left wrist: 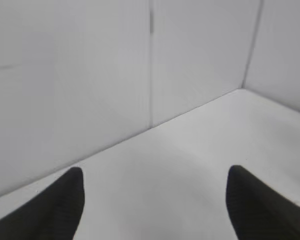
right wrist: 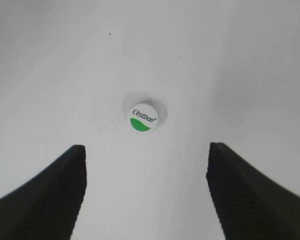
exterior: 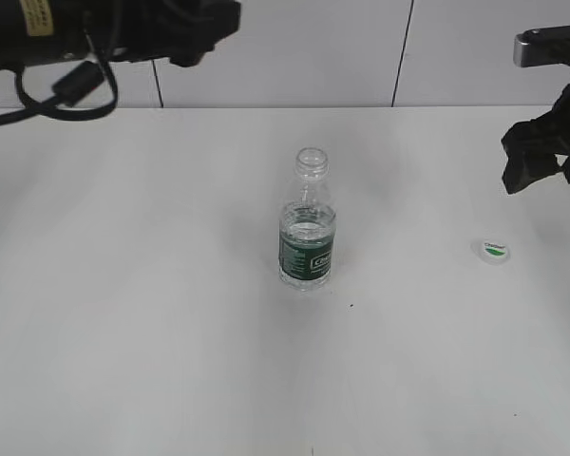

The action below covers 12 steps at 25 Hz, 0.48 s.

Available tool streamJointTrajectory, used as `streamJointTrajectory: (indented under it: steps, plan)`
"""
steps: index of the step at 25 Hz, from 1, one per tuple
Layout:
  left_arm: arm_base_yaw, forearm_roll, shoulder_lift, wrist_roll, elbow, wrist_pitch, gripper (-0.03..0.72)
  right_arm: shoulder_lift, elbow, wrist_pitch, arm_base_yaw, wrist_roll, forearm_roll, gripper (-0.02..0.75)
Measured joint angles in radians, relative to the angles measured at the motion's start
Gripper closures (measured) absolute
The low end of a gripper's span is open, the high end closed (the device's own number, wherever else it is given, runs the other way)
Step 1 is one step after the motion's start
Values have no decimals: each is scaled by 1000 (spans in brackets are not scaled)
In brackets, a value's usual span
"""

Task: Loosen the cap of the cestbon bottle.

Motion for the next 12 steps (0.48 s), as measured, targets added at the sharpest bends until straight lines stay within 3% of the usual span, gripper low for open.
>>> streamJointTrajectory:
  steps: [9, 12]
  plan:
    - [109, -110, -57, 6, -35, 512, 160, -22, 0, 89, 0, 2, 23, 164]
    - [163, -279, -54, 151, -66, 659, 160, -22, 0, 111, 0, 3, 29, 164]
